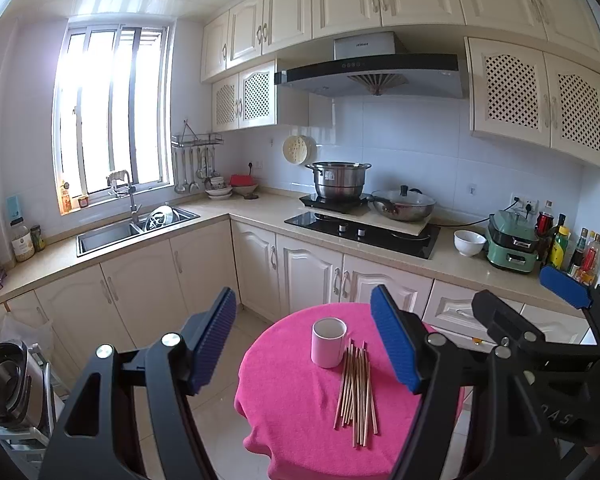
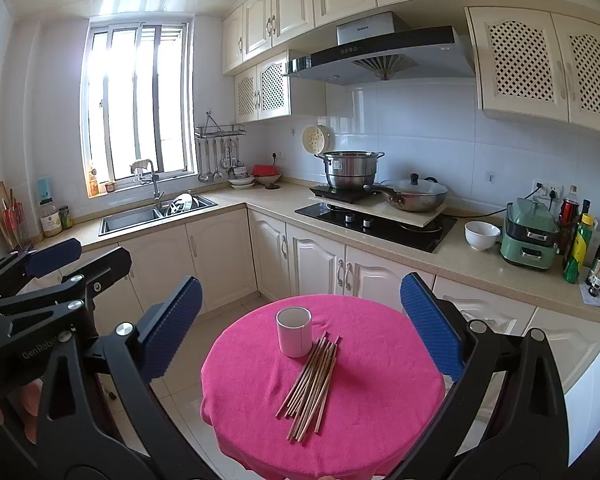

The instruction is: Organize utensils

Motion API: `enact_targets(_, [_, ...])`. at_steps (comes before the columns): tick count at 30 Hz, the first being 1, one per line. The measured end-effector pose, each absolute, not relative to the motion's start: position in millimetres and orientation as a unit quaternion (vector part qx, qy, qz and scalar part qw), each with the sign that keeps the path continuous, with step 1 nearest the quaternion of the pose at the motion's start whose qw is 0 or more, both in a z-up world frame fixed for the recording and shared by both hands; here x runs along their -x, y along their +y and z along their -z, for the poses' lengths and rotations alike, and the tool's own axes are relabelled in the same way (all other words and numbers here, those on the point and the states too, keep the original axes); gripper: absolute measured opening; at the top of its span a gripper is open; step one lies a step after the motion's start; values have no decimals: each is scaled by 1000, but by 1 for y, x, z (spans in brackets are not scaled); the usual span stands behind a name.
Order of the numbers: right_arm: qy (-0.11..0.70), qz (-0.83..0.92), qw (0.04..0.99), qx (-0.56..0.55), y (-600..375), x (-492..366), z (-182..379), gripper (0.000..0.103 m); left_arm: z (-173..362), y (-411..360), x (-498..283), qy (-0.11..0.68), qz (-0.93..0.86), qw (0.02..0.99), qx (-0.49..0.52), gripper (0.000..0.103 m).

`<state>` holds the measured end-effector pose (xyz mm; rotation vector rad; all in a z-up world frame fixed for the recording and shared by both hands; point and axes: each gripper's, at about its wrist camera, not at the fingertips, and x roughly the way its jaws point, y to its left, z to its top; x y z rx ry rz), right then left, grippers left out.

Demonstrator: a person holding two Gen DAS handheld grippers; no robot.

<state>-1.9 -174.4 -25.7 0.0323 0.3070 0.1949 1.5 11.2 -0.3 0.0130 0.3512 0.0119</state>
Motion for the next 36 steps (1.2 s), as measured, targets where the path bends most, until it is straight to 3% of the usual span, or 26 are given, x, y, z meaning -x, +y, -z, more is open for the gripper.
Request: enact_targets(36, [165, -94, 982, -24, -179, -9, 22, 97, 8, -2, -15, 179, -5, 984, -3, 69])
